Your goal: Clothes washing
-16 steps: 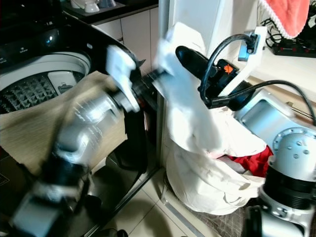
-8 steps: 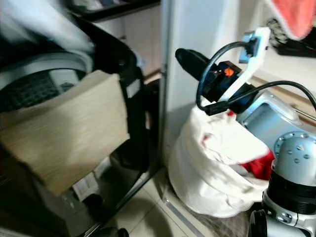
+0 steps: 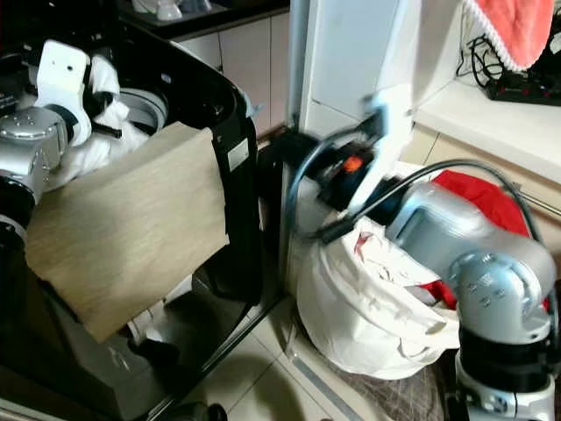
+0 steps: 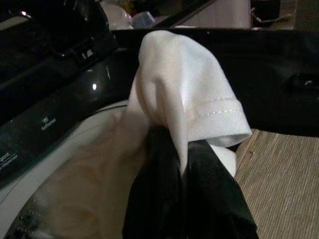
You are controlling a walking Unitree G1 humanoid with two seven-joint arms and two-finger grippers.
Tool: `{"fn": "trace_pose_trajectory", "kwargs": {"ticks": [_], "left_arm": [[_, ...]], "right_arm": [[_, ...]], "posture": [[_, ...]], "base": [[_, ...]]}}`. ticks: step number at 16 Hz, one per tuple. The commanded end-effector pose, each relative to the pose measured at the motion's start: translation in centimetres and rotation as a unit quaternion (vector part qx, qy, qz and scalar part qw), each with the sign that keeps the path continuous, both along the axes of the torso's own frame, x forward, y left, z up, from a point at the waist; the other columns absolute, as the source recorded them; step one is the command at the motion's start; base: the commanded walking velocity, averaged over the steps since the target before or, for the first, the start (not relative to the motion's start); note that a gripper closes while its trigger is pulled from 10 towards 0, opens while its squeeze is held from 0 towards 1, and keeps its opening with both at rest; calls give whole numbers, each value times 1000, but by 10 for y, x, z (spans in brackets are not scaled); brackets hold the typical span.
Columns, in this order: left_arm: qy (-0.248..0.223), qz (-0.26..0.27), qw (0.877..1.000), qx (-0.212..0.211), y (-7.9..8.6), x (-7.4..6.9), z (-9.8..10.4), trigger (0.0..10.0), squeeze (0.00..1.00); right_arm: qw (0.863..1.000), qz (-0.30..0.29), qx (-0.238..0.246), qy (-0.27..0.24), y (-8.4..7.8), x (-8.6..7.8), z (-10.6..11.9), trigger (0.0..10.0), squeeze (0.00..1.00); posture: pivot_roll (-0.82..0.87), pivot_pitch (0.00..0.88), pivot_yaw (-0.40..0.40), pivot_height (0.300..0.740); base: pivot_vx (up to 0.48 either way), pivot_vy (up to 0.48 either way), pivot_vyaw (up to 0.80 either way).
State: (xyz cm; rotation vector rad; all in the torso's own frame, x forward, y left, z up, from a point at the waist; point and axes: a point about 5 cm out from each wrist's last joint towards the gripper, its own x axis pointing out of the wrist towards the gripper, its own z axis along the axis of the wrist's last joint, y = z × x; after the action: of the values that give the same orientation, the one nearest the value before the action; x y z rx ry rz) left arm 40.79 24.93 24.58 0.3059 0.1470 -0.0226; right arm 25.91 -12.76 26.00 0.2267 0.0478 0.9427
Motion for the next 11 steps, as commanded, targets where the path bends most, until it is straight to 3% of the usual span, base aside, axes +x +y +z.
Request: {"fn": "trace_pose_trajectory", "kwargs": {"ticks": [1,2,3,8,11], "left_arm": [[0,5,1000,7,6,-1,10,10000,0],[15,12,1000,4,11,-2,6,10000,0],[32,11,999,-2,14,-3,3,10000,1000],[76,-4,997,-8,17,-6,-3,10000,1000],[47,3,999,-1,17,-4,4,10000,1000]], "right_arm": [[999,25,-26,-8,7,-7,-2,10000,0],[998,37,-41,-10,11,-9,-6,10000,0],[998,39,-48,-10,12,-9,-8,10000,0],[997,42,-61,-15,11,-8,-11,10000,0],[998,13,-66,-11,4,-3,-14,10000,0]], "posture": [[-164,0,54,740],[-163,0,53,740],[-162,0,51,740],[-158,0,52,740],[-163,0,55,740]], "base": [[0,0,0],[0,0,0],[0,0,0],[0,0,0],[0,0,0]]}}
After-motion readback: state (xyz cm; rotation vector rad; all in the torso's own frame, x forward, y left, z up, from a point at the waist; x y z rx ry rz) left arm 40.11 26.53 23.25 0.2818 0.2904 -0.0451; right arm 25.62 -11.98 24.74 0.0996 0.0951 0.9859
